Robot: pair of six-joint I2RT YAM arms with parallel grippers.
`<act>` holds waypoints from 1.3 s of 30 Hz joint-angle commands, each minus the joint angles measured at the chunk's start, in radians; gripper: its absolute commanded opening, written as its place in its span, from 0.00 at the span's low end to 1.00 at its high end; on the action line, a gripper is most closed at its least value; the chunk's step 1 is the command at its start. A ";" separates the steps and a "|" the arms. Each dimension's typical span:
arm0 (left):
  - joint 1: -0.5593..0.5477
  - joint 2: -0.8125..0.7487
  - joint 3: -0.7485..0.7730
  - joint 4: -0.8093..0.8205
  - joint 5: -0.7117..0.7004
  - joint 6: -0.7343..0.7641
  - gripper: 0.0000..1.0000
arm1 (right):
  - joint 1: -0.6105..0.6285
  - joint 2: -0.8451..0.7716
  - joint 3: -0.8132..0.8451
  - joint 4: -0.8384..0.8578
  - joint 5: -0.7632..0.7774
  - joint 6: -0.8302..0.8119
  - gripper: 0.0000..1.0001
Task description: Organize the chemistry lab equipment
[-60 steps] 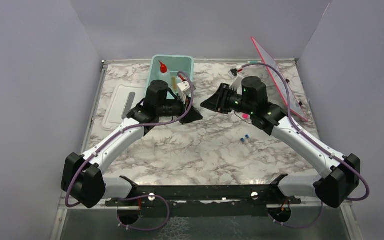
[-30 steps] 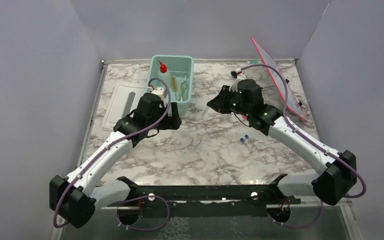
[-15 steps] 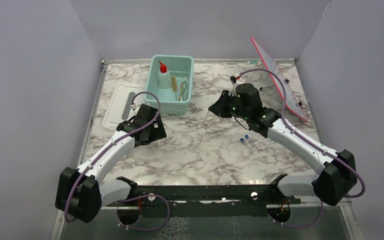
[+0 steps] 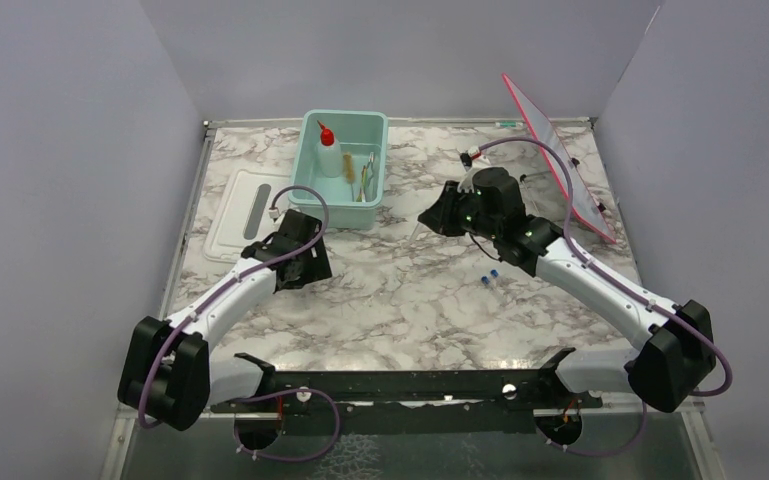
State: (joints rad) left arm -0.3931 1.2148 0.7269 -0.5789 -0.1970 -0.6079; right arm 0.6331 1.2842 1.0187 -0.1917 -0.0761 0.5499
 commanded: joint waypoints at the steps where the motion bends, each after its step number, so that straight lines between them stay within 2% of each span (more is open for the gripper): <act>1: 0.007 0.020 -0.021 0.075 0.045 0.044 0.78 | 0.002 -0.025 -0.013 0.025 -0.019 -0.032 0.09; 11: 0.007 0.032 -0.019 0.042 0.149 -0.051 0.77 | 0.002 -0.029 -0.020 0.019 -0.015 -0.031 0.09; 17: 0.006 0.039 -0.034 0.121 0.358 -0.031 0.73 | 0.002 -0.029 -0.030 0.021 -0.010 -0.029 0.09; 25: 0.004 0.012 0.002 0.158 0.477 -0.035 0.68 | 0.002 -0.025 -0.041 0.026 -0.011 -0.030 0.09; 28: 0.004 -0.019 0.043 0.147 0.444 -0.010 0.68 | 0.002 -0.020 -0.047 0.037 -0.017 -0.062 0.09; 32: 0.005 -0.087 0.112 0.097 0.315 0.022 0.70 | 0.036 -0.016 -0.065 0.093 0.015 -0.127 0.09; 37: 0.006 -0.153 0.275 -0.046 -0.006 0.058 0.71 | 0.207 0.014 -0.065 0.180 0.181 -0.238 0.09; 39: 0.007 -0.161 0.368 -0.097 -0.115 0.082 0.72 | 0.279 0.037 -0.071 0.273 0.221 -0.266 0.09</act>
State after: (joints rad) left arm -0.3882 1.0973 0.9432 -0.5663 -0.0174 -0.5850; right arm 0.7979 1.2888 0.9550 -0.0948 0.0174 0.3885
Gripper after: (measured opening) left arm 0.706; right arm 0.176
